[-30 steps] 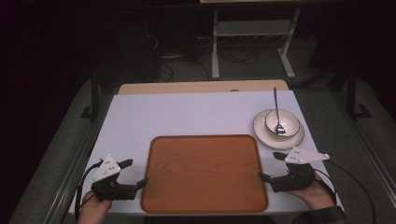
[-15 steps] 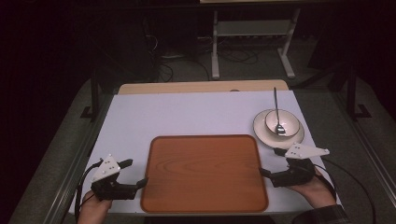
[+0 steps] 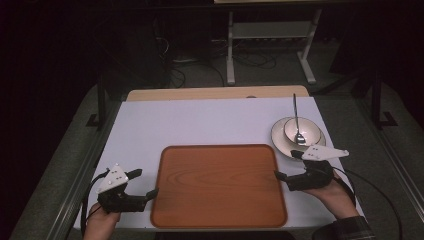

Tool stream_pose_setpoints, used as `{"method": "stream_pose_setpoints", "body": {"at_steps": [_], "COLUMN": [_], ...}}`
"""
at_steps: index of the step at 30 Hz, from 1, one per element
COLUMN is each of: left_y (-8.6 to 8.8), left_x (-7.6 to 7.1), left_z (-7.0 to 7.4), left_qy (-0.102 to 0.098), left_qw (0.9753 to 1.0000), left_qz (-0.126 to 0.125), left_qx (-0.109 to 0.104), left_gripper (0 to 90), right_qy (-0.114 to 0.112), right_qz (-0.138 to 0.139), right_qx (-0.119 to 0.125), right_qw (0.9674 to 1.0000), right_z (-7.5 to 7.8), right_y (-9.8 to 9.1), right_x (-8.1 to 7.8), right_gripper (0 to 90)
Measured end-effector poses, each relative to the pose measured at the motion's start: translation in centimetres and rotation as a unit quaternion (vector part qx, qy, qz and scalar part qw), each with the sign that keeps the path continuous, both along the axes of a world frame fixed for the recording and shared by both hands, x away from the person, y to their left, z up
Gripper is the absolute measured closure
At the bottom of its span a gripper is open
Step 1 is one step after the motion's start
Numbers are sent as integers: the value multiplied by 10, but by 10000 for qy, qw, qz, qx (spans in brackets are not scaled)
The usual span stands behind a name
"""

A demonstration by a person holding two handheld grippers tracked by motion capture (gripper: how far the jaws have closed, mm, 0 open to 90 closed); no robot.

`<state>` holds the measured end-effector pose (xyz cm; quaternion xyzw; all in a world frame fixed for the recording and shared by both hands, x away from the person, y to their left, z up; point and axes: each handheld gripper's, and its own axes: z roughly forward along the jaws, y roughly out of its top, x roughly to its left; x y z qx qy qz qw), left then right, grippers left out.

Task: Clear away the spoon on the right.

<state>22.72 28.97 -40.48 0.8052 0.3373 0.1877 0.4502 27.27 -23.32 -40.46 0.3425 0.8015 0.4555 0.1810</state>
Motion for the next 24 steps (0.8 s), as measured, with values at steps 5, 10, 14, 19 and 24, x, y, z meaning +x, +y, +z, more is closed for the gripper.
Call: {"method": "stream_pose_setpoints", "body": {"at_steps": [5, 10, 14, 19, 24], "left_y": [2, -1, 0, -1, -1], "left_x": [0, 1, 1, 3, 2], "left_z": [0, 0, 0, 0, 0], "left_qy": [19, 11, -19, -15, -6], "left_qw": [10000, 10000, 10000, 10000, 10000], "left_qz": [60, 10, 16, 12, 6], "left_qx": [-44, -9, -27, -56, -29], "left_gripper": [134, 134, 134, 134, 134], "right_qy": [-23, -14, -42, -76, -97], "right_qz": [-32, -105, -179, -223, -264], "right_qx": [92, 102, 185, 205, 193], "right_qw": [9999, 9999, 9997, 9995, 9994], "right_z": [2, 4, 8, 12, 18], "right_y": [-2, -6, -9, -10, -10], "right_x": [5, 9, 15, 26, 36], "right_gripper": [83, 83, 83, 83, 83]}}
